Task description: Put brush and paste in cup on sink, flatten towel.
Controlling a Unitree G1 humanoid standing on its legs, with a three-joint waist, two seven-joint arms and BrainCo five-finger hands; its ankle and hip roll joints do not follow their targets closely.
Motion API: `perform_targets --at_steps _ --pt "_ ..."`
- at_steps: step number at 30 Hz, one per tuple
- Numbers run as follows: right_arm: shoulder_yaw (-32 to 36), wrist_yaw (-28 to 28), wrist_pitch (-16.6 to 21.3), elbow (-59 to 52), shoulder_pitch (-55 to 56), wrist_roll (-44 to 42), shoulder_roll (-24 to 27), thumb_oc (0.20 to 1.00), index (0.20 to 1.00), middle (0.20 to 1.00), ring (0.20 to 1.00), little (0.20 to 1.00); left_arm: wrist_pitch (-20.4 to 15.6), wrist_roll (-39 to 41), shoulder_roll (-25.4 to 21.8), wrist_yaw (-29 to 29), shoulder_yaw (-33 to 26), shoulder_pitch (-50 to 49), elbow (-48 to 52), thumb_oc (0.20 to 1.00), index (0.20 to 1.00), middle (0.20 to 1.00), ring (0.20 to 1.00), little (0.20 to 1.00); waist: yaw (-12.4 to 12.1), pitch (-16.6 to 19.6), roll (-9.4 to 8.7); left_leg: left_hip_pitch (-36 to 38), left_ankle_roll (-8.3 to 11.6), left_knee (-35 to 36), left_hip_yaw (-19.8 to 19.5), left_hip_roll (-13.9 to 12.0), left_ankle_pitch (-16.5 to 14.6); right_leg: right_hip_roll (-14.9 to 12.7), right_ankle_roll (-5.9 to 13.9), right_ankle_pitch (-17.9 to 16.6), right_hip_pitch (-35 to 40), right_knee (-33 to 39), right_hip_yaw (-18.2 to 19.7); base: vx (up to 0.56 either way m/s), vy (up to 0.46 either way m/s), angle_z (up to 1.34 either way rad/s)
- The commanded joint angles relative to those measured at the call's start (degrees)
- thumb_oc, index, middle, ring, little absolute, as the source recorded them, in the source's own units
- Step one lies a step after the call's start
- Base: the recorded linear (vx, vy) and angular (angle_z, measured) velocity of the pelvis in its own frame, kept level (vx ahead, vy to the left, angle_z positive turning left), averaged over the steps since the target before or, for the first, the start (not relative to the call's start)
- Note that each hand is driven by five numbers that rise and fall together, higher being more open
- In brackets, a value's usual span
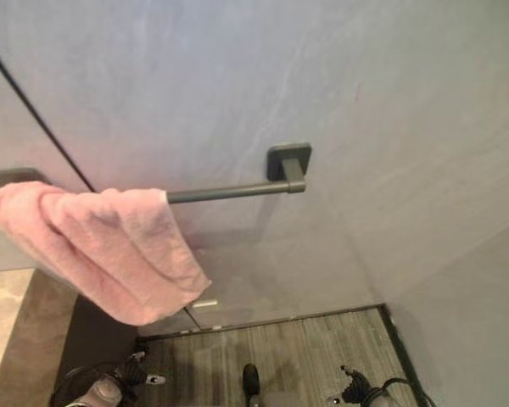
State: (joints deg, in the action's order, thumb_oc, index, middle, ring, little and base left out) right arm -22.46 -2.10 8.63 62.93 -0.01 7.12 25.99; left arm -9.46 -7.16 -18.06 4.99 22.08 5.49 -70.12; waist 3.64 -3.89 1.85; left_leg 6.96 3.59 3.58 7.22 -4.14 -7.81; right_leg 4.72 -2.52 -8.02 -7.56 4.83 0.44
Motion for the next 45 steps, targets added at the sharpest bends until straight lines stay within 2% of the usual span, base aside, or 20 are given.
perform_targets --at_steps 1,7,12,17,19,20,21,23,24,25,26,27,28,29,31,33,35,36,42,45 --pt "1.51 -3.35 2.49 -1.50 -2.11 -3.51 -1.72 1.000 1.000 1.000 1.000 1.000 -3.40 0.74 -1.22 1.76 0.73 -0.26 3.01 1.000 1.000 1.000 1.000 1.000 0.15 1.24 -2.88 -2.04 -4.85 -0.10 0.11 4.20 0.94 -3.26 5.72 7.13 0.78 0.16 5.24 -0.18 0.155 -0.06" --pt "1.53 -3.65 2.59 -6.69 -2.73 -4.57 -0.74 1.000 1.000 1.000 1.000 1.000 -4.69 0.03 -4.34 -0.46 3.26 -4.75 17.96 1.000 1.000 1.000 1.000 1.000 -1.53 0.20 -2.17 -4.30 -5.76 0.38 -0.02 5.45 1.65 -4.40 6.92 5.50 -2.21 0.17 6.14 -0.09 0.079 -0.03" --pt "2.36 -3.04 3.85 -16.33 -0.95 -4.20 1.93 1.000 1.000 1.000 1.000 1.000 -6.03 -1.54 -9.79 -4.13 3.43 -9.98 33.39 1.000 1.000 1.000 1.000 1.000 -0.99 -0.30 -1.48 -2.96 -5.96 1.32 -0.69 5.07 1.45 -4.60 6.90 6.30 -0.76 0.17 5.39 0.02 0.009 0.02" --pt "1.81 -1.67 3.12 -16.47 -1.81 -5.84 1.79 1.000 1.000 1.000 1.000 1.000 -5.36 -2.10 -10.49 -4.91 4.22 -8.83 33.70 1.000 1.000 1.000 1.000 1.000 -1.19 0.42 -1.72 -2.53 -5.44 1.42 0.06 4.41 1.59 -4.27 6.48 7.00 -0.47 0.17 4.98 0.02 -0.058 0.01" --pt "0.40 -1.58 2.23 -15.13 -2.97 -4.33 1.29 1.000 1.000 1.000 1.000 1.000 -4.22 -3.03 -9.33 -4.32 4.51 -7.25 30.72 1.000 1.000 1.000 1.000 1.000 -1.17 0.29 -1.56 -1.53 -4.92 1.06 -0.11 3.18 1.30 -3.18 5.74 9.80 -0.72 -4.03 3.86 0.07 -0.122 0.01" --pt "0.40 -1.58 2.23 -15.12 -2.98 -4.33 1.30 1.000 1.000 1.000 1.000 1.000 -4.23 -3.03 -9.32 -4.32 4.51 -7.24 30.71 1.000 1.000 1.000 1.000 1.000 -1.10 0.23 -1.54 -1.49 -4.92 1.04 -0.17 3.16 1.27 -3.17 5.73 9.94 -0.74 -4.22 3.80 0.09 -0.308 0.02" --pt "-1.50 -2.19 1.31 -11.44 -4.75 -1.96 0.75 1.000 1.000 1.000 1.000 1.000 -3.04 -4.44 -7.61 -3.50 5.54 -4.11 26.07 1.000 1.000 1.000 1.000 1.000 -1.27 -0.82 -2.38 -2.40 -4.23 -3.97 -0.41 1.67 -0.16 -1.97 4.51 12.78 -1.00 -7.59 3.29 0.07 -0.247 0.03" --pt "-1.94 -2.25 1.22 -9.94 -4.69 -1.08 0.76 1.000 1.000 1.000 1.000 1.000 -2.65 -5.61 -6.85 -3.05 6.13 -2.91 23.45 1.000 1.000 1.000 1.000 1.000 -0.86 -1.26 -2.48 -3.30 -3.72 -7.51 -0.60 1.07 -1.01 -1.65 4.03 13.61 -0.12 -8.08 2.68 0.11 -0.300 0.23" --pt "-2.15 -2.55 0.69 -6.17 -4.35 0.14 0.33 1.000 1.000 1.000 1.000 1.000 -2.04 -7.06 -5.72 -2.85 7.02 -1.45 20.14 1.000 1.000 1.000 1.000 1.000 -1.09 -1.89 -3.12 -6.61 -2.32 -16.20 0.49 0.61 0.76 -1.87 3.00 14.30 2.18 -7.08 1.65 0.11 -0.253 0.29" --pt "-2.14 -2.58 0.74 -6.07 -4.38 0.16 0.31 1.000 1.000 1.000 1.000 1.000 -2.08 -7.07 -5.67 -2.81 7.06 -1.40 20.06 1.000 1.000 1.000 1.000 1.000 -0.91 -1.92 -2.89 -6.88 -2.26 -16.90 0.17 0.38 0.26 -1.71 3.04 14.42 2.29 -7.08 1.41 0.06 -0.221 0.32" --pt "-2.12 -2.98 0.48 -4.33 -4.46 0.71 0.28 1.000 1.000 1.000 1.000 1.000 -1.79 -7.25 -5.36 -2.48 7.18 -0.67 18.47 1.000 1.000 1.000 1.000 1.000 -0.96 -2.61 -2.93 -10.78 -1.76 -24.63 -0.42 0.02 1.62 -1.71 2.40 14.20 3.07 -6.62 0.63 -0.01 -0.113 0.29" --pt "-1.93 -3.36 -0.06 -1.50 -4.37 1.46 0.45 1.000 1.000 1.000 1.000 1.000 -1.46 -7.06 -4.94 -2.07 7.43 0.24 16.79 1.000 1.000 1.000 1.000 1.000 -1.70 -4.09 -2.96 -13.65 -1.50 -30.34 -2.41 1.13 3.40 -1.86 1.89 14.25 3.78 -6.64 0.50 -0.03 -0.131 0.41" --pt "-1.83 -3.70 -0.30 1.04 -4.57 1.78 0.08 1.000 1.000 1.000 1.000 1.000 -1.48 -6.71 -4.19 -1.30 7.62 1.45 14.38 1.000 1.000 1.000 1.000 1.000 -1.04 -4.62 -2.80 -15.42 -1.53 -31.43 -3.58 1.77 3.21 -2.05 1.64 14.51 3.68 -6.58 -0.45 -0.02 -0.085 0.30" --pt "-1.32 -4.11 -0.84 4.05 -4.52 2.19 -0.24 1.000 1.000 1.000 1.000 1.000 -1.29 -6.54 -3.64 -0.78 7.71 2.24 12.48 1.000 1.000 1.000 1.000 1.000 -0.33 -4.70 -3.01 -16.33 -2.04 -28.95 -2.22 1.41 2.72 -2.77 1.62 14.68 3.62 -6.46 -1.15 0.03 -0.040 0.36" --pt "0.34 -5.38 -2.04 9.24 -4.38 2.39 -0.47 1.000 1.000 1.000 1.000 1.000 -1.07 -6.20 -2.49 0.16 7.47 3.34 9.67 1.000 1.000 1.000 1.000 1.000 0.91 -4.41 -2.98 -15.06 -2.47 -15.66 0.42 0.23 2.27 -4.39 2.16 14.71 3.61 -5.84 -2.48 0.04 0.019 0.33" --pt "0.17 -5.95 -2.18 12.23 -4.27 3.38 -0.11 1.000 1.000 1.000 1.000 1.000 -0.62 -7.54 -2.17 1.66 8.19 4.04 7.73 1.000 1.000 1.000 1.000 1.000 1.26 -4.68 -1.81 -13.23 -2.49 -5.33 -1.09 0.38 7.16 -4.89 2.55 14.66 2.58 -6.90 -3.14 0.06 0.131 0.36" --pt "0.97 -5.37 -2.56 12.58 -4.35 3.02 -0.37 1.000 1.000 1.000 1.000 1.000 -1.05 -6.71 -1.43 0.96 8.36 2.57 6.68 1.000 1.000 1.000 1.000 1.000 1.67 -4.12 -0.71 -11.01 -3.20 -3.36 -2.78 0.82 5.82 -4.91 2.82 15.09 2.48 -7.92 -2.37 0.17 0.251 0.10" --pt "2.22 -5.42 -2.19 13.35 -3.87 1.55 -1.06 1.000 1.000 1.000 1.000 1.000 -1.18 -7.17 -1.52 0.65 8.78 2.70 6.06 1.000 1.000 1.000 1.000 1.000 2.00 -3.28 0.02 -10.38 -2.93 -1.08 -2.70 1.20 6.72 -5.24 3.21 14.29 2.50 -6.40 -1.70 0.13 0.236 -0.26" --pt "2.65 -4.34 -2.34 12.90 -3.20 1.56 -1.87 1.000 1.000 1.000 1.000 1.000 -1.51 -7.26 -2.53 0.36 7.75 1.41 5.33 1.000 1.000 1.000 1.000 1.000 1.15 -1.77 0.26 -8.87 -3.71 0.39 -0.80 2.19 5.85 -6.16 4.31 12.11 3.50 -2.82 0.87 0.11 0.177 -0.24" --pt "2.74 -4.55 -1.71 11.17 -3.18 0.55 -2.73 1.000 1.000 1.000 1.000 1.000 -1.48 -6.48 -3.02 0.78 6.64 0.82 5.85 1.000 1.000 1.000 1.000 1.000 0.79 -1.33 -0.49 -7.63 -3.92 1.41 0.27 2.35 5.74 -6.22 4.74 11.33 4.04 -1.35 2.38 0.08 0.096 -0.42"
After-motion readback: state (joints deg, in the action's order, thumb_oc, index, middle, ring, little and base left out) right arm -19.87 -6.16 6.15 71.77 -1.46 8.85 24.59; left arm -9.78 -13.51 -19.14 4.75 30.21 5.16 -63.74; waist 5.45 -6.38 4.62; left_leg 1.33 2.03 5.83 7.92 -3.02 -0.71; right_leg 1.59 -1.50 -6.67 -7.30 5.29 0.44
